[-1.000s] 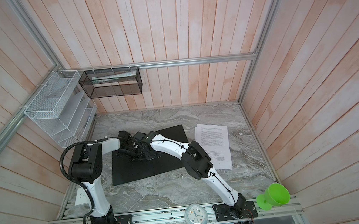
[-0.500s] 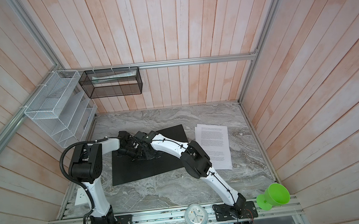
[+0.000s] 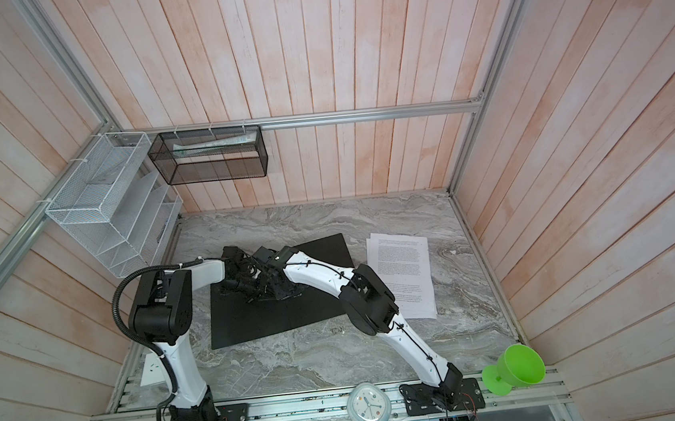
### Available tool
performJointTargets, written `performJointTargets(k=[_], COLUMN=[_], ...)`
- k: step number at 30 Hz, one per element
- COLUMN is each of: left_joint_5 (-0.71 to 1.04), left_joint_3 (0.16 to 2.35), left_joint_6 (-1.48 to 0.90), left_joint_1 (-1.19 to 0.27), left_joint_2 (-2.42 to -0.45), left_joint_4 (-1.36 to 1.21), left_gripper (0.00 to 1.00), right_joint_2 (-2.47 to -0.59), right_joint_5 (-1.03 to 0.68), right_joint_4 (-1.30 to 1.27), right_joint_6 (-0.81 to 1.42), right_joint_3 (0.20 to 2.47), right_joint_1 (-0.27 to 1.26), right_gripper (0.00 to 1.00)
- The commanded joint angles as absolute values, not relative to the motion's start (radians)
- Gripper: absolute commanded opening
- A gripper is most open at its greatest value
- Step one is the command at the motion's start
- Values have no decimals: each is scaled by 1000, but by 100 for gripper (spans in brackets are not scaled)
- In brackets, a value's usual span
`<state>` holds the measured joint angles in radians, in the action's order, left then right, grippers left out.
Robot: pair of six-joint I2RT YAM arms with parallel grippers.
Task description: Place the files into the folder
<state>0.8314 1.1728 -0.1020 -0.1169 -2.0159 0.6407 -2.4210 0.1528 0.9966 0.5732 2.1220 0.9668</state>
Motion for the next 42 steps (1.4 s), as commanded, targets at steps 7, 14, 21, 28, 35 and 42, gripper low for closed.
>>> performJointTargets(k=[7,14,21,28,35,42], left_joint_5=[738,736,732,729,724,718], left_joint_3=[1176,1176,1176,1175,1173,1176], left_joint_6=[-97,-97,-97,-97,-96,-97], left_joint_1=[-109,-108,-108,-107,-105,-102], left_joint_2=[-2046,-2045,-2048,-2048,-2046,-2050], left_joint_4=[655,656,655,655,655,655], left_gripper=[8,7,8,8,8,8], right_joint_2=[-2517,-2549,-2568,-2551,-2579,-2578], right_joint_5=[124,174,205,270,286,286], right_joint_4=[1026,1062,1068,1077,1109,1109], right_joint_6=[569,569,577,573,561,560], right_joint_3=[2071,2070,2091,2116,2156,2133], right_joint_1=[960,959,953,947,940,942], right_gripper=[3,3,2,2,2,2])
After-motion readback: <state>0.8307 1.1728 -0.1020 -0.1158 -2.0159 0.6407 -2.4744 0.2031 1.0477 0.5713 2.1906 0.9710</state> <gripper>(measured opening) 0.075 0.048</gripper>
